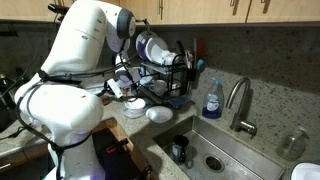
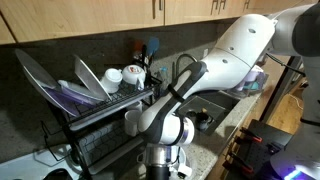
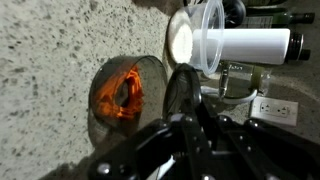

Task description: Remove the grey lid from the dishrack and set it on top of the grey bowl on the left side of the counter

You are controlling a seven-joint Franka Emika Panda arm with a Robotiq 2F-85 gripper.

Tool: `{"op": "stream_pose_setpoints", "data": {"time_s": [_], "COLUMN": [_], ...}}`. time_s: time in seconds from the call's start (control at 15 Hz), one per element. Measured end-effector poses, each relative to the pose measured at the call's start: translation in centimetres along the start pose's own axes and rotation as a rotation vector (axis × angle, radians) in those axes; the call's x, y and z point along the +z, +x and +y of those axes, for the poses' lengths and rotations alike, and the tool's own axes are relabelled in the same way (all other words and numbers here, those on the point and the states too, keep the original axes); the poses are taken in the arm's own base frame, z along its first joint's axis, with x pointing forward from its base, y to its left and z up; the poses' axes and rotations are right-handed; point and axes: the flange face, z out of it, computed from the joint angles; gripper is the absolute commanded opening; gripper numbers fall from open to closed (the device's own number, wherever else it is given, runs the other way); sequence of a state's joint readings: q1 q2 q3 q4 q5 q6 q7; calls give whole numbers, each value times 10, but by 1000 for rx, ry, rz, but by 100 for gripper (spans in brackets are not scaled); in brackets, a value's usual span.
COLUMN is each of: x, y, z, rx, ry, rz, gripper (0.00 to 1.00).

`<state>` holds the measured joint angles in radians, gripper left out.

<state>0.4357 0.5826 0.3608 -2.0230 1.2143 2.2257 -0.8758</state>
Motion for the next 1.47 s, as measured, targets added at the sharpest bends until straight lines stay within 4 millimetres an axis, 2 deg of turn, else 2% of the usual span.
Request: {"op": "stream_pose_setpoints", "data": {"time_s": [0.33, 0.53, 0.67, 1.2, 1.47], "x": [1, 2, 4, 7, 4], "y": [-1, -2, -3, -7, -5], "z": [1, 1, 0, -2, -9], "rx": [9, 19, 31, 74, 68], "ry": [2, 3, 2, 6, 3], "rz": [-5, -19, -32, -76, -75], "gripper": [7, 12, 38, 96, 100]}}
